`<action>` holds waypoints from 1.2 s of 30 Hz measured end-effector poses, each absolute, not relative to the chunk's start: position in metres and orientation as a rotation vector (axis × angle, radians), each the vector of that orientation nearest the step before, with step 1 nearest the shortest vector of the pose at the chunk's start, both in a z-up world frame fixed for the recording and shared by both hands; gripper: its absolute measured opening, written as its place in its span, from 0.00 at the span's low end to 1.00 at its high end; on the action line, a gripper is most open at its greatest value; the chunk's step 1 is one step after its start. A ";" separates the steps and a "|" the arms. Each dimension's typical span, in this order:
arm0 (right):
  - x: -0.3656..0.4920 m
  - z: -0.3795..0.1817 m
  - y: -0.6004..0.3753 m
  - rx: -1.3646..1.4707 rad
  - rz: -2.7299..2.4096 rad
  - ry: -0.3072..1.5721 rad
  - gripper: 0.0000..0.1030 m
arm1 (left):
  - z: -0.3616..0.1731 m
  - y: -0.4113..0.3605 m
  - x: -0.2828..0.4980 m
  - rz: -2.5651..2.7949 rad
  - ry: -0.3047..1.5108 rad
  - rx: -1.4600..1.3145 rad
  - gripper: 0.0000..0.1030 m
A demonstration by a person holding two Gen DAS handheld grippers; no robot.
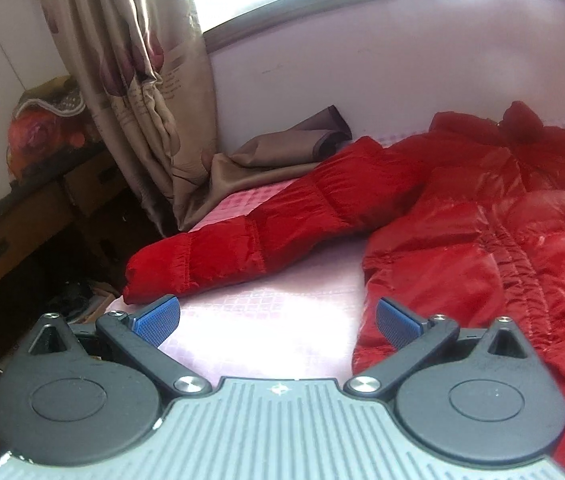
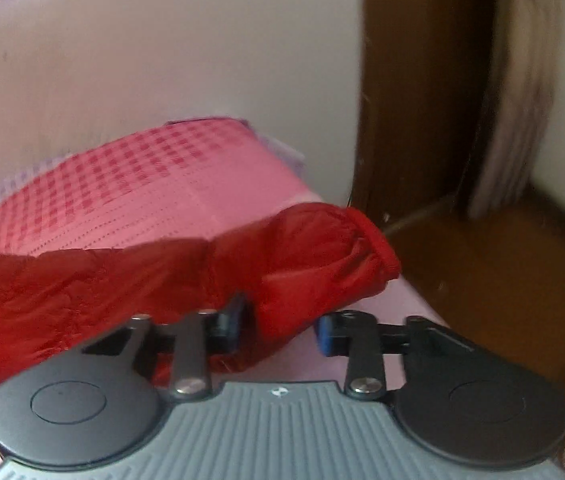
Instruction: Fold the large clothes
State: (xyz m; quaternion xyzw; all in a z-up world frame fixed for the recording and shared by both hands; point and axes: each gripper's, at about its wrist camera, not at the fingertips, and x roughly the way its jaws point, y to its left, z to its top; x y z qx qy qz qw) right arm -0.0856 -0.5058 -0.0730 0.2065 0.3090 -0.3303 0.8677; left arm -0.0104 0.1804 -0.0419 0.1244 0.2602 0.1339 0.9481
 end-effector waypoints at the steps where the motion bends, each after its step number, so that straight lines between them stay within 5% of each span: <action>1: -0.100 -0.072 -0.498 0.455 -0.693 0.605 0.51 | -0.041 0.181 -0.010 0.267 0.531 0.244 1.00; 4: -0.130 -0.060 -0.457 0.438 -0.588 0.502 0.53 | -0.041 0.183 -0.012 0.262 0.517 0.217 1.00; 8: -0.172 -0.053 -0.386 0.414 -0.274 0.524 0.80 | -0.044 0.186 -0.020 0.244 0.511 0.207 1.00; 19: -0.193 -0.089 -0.276 0.410 0.069 0.716 0.81 | -0.074 0.211 -0.031 0.165 0.634 0.081 1.00; 21: -0.179 -0.092 -0.269 0.412 0.118 0.707 0.68 | -0.076 0.214 -0.030 0.146 0.637 0.058 0.98; 22: -0.172 -0.091 -0.264 0.406 0.124 0.725 0.40 | -0.076 0.214 -0.029 0.140 0.632 0.053 0.93; 23: -0.166 -0.091 -0.262 0.405 0.113 0.745 0.26 | -0.077 0.212 -0.027 0.134 0.634 0.056 0.88; 25: -0.161 -0.088 -0.255 0.371 0.110 0.739 0.13 | -0.078 0.204 -0.022 0.109 0.658 0.075 0.53; 28: -0.176 -0.077 -0.255 0.303 0.080 0.720 0.09 | -0.079 0.192 -0.021 0.054 0.679 0.085 0.27; 36: -0.177 -0.079 -0.260 0.346 0.106 0.738 0.08 | -0.087 0.178 -0.014 0.060 0.672 0.139 0.27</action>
